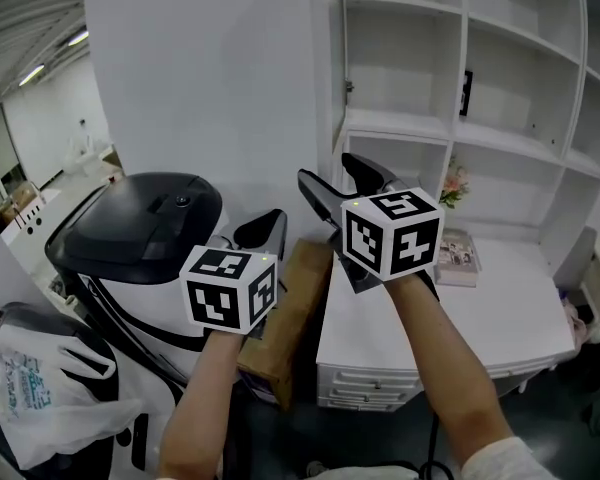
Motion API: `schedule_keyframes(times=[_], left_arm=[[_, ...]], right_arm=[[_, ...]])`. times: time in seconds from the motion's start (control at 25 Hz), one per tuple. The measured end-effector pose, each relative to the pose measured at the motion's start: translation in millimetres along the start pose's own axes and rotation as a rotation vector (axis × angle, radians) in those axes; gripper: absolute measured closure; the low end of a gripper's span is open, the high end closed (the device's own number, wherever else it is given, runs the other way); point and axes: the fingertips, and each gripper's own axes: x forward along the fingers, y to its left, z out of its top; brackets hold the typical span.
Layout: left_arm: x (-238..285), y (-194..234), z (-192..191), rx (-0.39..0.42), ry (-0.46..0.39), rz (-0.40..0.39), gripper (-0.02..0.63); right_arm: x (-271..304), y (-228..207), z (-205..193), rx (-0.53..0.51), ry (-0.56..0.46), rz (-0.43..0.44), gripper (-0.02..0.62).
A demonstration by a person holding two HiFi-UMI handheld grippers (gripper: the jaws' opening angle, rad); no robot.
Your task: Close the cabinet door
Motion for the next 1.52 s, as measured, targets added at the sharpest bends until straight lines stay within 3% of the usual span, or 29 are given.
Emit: schedule_keyframes(times=[0.48,0.72,1.52], left_arm=[[7.9,7.9,-3.6,-0.012,-0.012,-0.045,0.606],[9.4,14.1,0.0,-0.009,-0.02,-0.04,0.606],[24.3,-26.6,8.4,0.022,-0.022,-0.109,0.606]], right_arm=[[12.8,-11.1,0.8,0.035,-0.007,-0.074,0.405],[11.5,-13.4,0.4,0.038,0.005,-0.08,0.396],[-23.5,-41.2,3.1,0.046,0.0,-0.125,0.44]])
